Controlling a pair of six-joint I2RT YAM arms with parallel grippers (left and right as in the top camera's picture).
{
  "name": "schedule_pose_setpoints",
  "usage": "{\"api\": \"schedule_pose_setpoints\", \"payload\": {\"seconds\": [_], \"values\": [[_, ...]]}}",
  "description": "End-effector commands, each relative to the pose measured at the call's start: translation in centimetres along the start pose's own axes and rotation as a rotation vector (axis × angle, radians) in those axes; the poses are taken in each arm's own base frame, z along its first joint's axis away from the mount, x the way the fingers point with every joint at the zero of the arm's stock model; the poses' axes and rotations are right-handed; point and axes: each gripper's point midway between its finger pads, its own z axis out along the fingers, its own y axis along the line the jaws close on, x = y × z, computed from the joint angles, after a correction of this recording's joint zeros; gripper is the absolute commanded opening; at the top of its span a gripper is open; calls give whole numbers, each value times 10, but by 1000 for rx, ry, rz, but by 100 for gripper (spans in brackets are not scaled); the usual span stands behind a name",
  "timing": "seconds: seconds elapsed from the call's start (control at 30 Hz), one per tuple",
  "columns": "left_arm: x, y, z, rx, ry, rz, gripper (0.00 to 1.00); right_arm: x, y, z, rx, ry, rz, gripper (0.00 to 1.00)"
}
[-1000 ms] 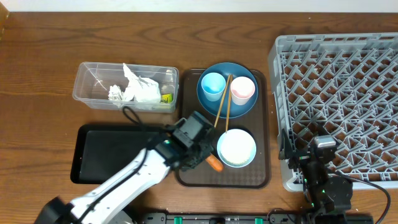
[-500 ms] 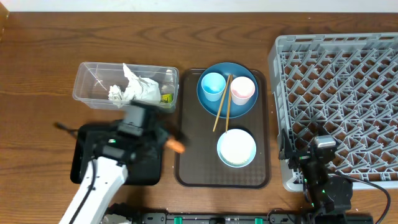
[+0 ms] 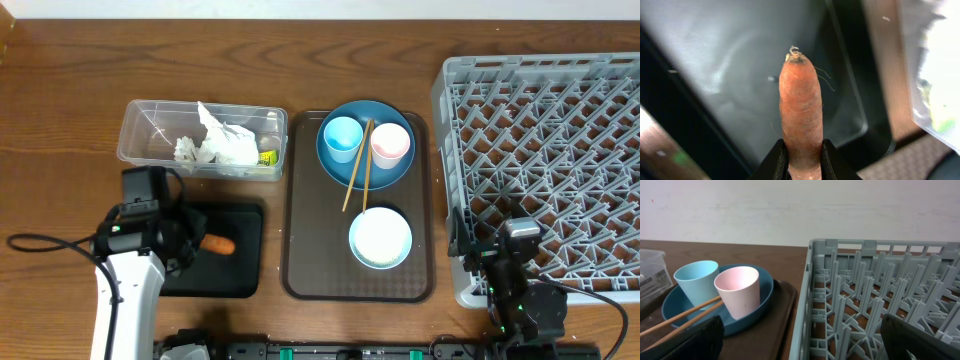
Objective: Sort waste into correct bins and load items into the dishwasher rack
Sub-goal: 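Carry the carrot left and drop it onto the black tray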
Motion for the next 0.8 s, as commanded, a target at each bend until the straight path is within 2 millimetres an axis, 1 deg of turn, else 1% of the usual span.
{"api": "schedule_pose_setpoints", "payload": {"seconds": [0.0, 0.13, 0.3, 0.43, 0.47, 0.5, 0.53, 0.57, 0.7, 0.77], "values": [[-5, 21, 10, -81, -2, -7, 15, 2, 2, 0, -10, 6, -4, 99], [-2, 36, 23, -133, 22, -35, 15, 2, 2, 0, -10, 6, -4, 99], [1, 48, 37, -174, 48, -59, 15, 2, 2, 0, -10, 6, -4, 99], [1, 49, 41, -180, 51, -61, 15, 2, 2, 0, -10, 6, -4, 99], [0, 48, 42, -178, 50, -60, 17, 2, 2, 0, -10, 6, -5, 99], [-1, 48, 42, -175, 47, -60, 22, 2, 2, 0, -10, 6, -5, 99], [-1, 48, 42, -175, 47, -60, 34, 2, 2, 0, -10, 6, -5, 99], [-1, 48, 42, -175, 47, -60, 39, 2, 2, 0, -10, 6, -4, 99], [0, 48, 42, -176, 48, -59, 44, 2, 2, 0, -10, 6, -5, 99], [-1, 46, 41, -170, 45, -60, 44, 2, 2, 0, -10, 6, -5, 99]]}}
